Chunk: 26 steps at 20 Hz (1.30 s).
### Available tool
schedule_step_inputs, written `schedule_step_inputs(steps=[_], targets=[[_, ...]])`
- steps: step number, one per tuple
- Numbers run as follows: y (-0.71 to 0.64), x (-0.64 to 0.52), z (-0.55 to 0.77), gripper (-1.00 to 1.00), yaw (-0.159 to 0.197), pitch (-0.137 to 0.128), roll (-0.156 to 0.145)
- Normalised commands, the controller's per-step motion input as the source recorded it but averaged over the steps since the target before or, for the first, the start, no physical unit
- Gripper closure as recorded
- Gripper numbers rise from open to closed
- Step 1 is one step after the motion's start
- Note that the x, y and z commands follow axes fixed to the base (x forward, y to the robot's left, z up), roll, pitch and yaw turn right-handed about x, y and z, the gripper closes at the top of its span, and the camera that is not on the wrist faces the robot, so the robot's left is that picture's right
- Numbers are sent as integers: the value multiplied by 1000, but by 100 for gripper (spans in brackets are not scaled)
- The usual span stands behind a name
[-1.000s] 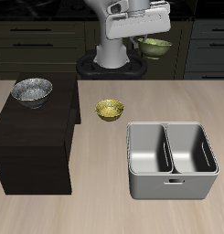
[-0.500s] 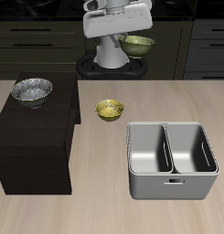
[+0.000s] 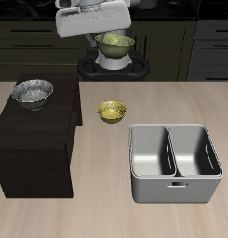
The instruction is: Stack the green bowl on the black bowl
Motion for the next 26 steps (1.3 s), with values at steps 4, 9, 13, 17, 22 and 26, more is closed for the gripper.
schedule_step_inputs(steps=[4, 9, 13, 17, 22, 26], targets=[[-508, 214, 114, 100, -5, 0, -43], [-534, 153, 180, 100, -29, -15, -59], [-353, 107, 91, 100, -12, -12, -23], [-315, 236, -47, 100, 16, -27, -65], [-473, 315, -66, 100, -63, 33, 17], [-393, 64, 21, 100, -26, 3, -12]])
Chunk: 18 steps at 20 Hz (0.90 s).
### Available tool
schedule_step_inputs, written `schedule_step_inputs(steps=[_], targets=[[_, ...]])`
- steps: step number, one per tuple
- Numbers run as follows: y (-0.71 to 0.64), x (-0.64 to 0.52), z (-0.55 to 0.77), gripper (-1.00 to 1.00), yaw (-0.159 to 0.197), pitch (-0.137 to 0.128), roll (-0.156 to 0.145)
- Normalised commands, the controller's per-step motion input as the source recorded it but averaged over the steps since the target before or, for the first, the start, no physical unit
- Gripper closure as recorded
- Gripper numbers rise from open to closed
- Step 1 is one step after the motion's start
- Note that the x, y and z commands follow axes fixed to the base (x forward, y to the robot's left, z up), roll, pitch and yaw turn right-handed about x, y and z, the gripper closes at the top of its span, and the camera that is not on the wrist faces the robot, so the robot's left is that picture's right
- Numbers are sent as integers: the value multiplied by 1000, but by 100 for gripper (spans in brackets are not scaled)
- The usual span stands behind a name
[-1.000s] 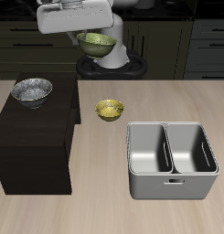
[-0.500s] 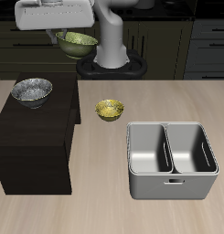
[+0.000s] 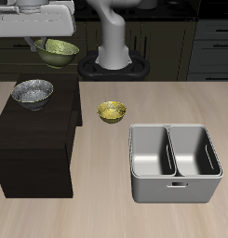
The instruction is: Stack the green bowl on the black bowl
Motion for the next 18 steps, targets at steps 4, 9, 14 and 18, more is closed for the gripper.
schedule_step_inputs(steps=[4, 9, 14, 18], targets=[[-299, -2, -25, 100, -23, 4, 5], [-294, -24, 0, 100, -13, -5, -15], [-215, 2, 1, 100, -8, -10, -12], [-393, 145, -57, 100, -14, -9, -32]])
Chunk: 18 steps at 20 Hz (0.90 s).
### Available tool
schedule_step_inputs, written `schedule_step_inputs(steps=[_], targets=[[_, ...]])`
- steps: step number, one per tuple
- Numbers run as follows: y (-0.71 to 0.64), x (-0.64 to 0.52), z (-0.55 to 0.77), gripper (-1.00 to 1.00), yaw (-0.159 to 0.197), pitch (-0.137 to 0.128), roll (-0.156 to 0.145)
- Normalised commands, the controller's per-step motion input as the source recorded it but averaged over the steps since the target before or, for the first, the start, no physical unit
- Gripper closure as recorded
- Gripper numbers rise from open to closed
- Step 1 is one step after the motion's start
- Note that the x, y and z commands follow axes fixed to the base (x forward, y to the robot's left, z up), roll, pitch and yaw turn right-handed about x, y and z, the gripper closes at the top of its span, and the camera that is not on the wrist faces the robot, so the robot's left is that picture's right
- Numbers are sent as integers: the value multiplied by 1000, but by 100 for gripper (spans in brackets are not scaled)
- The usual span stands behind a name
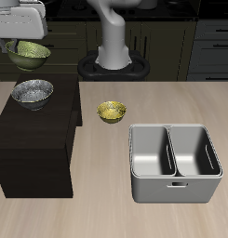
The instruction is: Stack the green bowl on the black bowl
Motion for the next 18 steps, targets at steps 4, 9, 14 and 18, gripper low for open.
schedule_step_inputs(steps=[4, 9, 14, 18], targets=[[-282, 123, -143, 100, -57, 29, -26], [-84, 61, -130, 100, -1, 15, 16], [68, 18, -134, 100, 6, 17, 30], [175, 15, -232, 100, 34, 26, 30]])
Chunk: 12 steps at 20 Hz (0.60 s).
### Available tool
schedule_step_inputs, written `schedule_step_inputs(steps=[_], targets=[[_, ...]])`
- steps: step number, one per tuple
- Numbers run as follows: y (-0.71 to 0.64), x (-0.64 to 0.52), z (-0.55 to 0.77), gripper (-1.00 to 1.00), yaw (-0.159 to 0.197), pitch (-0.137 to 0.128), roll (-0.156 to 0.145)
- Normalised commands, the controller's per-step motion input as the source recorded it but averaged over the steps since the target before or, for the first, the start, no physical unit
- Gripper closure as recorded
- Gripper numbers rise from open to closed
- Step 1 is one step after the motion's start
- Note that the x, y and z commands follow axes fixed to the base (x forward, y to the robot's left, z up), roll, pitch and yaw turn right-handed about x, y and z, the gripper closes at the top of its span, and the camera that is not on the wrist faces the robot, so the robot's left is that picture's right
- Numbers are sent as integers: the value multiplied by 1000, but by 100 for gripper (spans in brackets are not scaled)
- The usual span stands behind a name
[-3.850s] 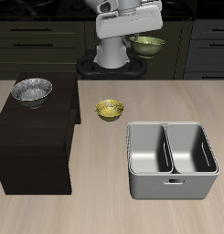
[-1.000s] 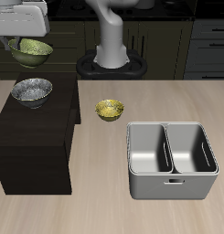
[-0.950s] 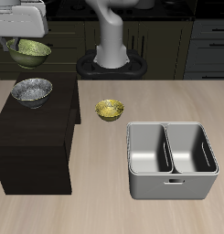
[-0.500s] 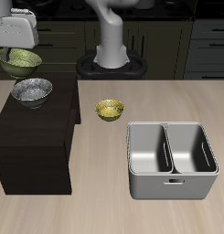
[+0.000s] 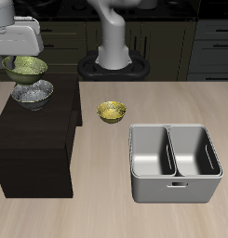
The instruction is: Stack the green bowl on the black bowl
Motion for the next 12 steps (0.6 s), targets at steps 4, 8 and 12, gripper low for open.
schedule_step_inputs(steps=[4, 8, 12], targets=[[-4, -8, -36, 100, -2, 0, 1], [-40, -38, -35, 100, -8, -2, -14], [10, 43, -97, 100, 9, 3, 5]])
